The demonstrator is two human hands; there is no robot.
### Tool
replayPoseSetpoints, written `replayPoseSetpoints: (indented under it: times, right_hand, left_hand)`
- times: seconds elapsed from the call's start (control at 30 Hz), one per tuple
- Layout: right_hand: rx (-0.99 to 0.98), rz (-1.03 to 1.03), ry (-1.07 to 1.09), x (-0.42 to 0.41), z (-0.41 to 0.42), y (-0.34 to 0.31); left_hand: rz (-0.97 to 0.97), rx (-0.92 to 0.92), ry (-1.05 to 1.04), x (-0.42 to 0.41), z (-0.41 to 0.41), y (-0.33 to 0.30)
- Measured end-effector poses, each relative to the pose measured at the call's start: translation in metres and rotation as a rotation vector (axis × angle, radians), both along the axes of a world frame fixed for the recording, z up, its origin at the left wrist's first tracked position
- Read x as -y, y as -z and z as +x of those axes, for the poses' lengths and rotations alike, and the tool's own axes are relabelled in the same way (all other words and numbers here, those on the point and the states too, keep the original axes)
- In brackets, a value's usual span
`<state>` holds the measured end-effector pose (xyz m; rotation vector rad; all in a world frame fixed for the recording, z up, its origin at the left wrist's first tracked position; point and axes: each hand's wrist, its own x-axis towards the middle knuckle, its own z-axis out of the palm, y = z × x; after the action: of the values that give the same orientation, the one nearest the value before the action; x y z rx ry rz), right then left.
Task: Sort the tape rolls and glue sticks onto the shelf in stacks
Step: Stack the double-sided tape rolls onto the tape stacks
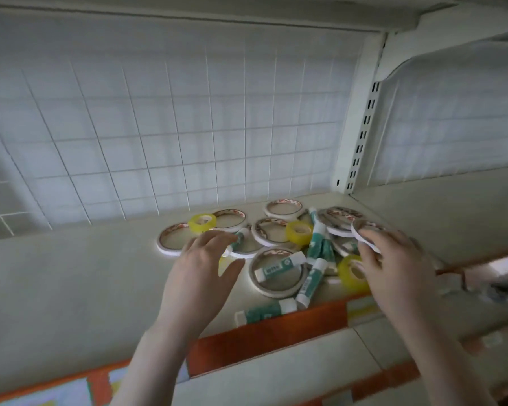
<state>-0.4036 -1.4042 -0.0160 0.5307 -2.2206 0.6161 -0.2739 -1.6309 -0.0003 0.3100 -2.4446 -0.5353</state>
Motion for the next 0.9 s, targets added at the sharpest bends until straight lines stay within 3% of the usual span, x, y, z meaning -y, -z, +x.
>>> replayPoseSetpoints:
  times: [0.17,0.3,0.9]
  right_hand:
    - [-0.009,0.036,-0.088,-0.019,-0.038,0.0]
    - [0.091,0.104,-0.159,-0.02,-0.048,0.007]
    - [0.133,0.185,-0.095,-0.018,-0.062,0.018]
  left_hand:
    - [0.02,0.039,-0.035,-0.042,-0.024,-0.004]
    - [0.033,0.096,-0.045,-0.058,-0.035,-0.003]
    - [-0.002,0.386,0.012,-0.06,-0.062,0.009]
